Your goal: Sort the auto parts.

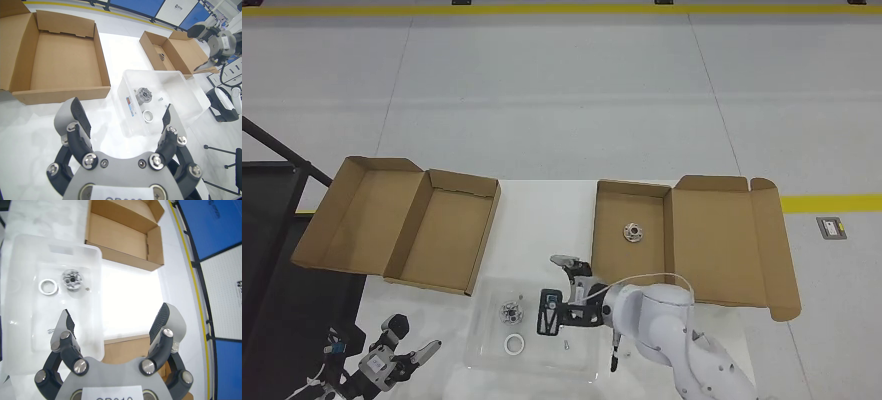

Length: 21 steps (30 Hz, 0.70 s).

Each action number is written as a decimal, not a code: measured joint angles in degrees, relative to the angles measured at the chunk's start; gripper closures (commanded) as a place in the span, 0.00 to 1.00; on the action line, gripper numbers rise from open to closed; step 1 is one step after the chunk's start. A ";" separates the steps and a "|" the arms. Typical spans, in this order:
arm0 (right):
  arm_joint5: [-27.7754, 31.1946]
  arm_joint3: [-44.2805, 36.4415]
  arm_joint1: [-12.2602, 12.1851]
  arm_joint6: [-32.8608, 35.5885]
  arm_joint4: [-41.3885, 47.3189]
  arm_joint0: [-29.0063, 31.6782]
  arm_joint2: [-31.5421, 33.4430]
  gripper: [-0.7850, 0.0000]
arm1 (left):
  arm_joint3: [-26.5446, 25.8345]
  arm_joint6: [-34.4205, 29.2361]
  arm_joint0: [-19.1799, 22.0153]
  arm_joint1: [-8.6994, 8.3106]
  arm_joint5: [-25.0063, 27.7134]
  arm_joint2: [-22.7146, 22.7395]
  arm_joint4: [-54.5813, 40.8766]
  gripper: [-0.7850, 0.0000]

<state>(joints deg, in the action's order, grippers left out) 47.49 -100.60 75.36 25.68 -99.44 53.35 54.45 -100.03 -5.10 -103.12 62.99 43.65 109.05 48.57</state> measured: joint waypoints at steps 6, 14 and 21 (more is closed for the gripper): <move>4.74 4.54 1.23 10.50 5.23 -3.20 -4.55 0.00 | 0.00 0.00 0.00 0.00 0.00 0.00 0.00 0.00; 5.25 3.99 1.16 9.40 5.23 -2.92 -4.94 0.00 | 0.00 0.00 0.00 0.00 0.00 0.00 0.00 0.00; 6.92 5.60 0.74 3.37 -0.05 -1.77 -7.45 0.48 | 0.00 0.00 0.00 0.00 0.00 0.00 0.00 0.00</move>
<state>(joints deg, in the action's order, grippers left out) 54.41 -95.00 76.10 29.05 -99.49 51.57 47.00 -100.03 -5.10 -103.12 62.99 43.65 109.05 48.57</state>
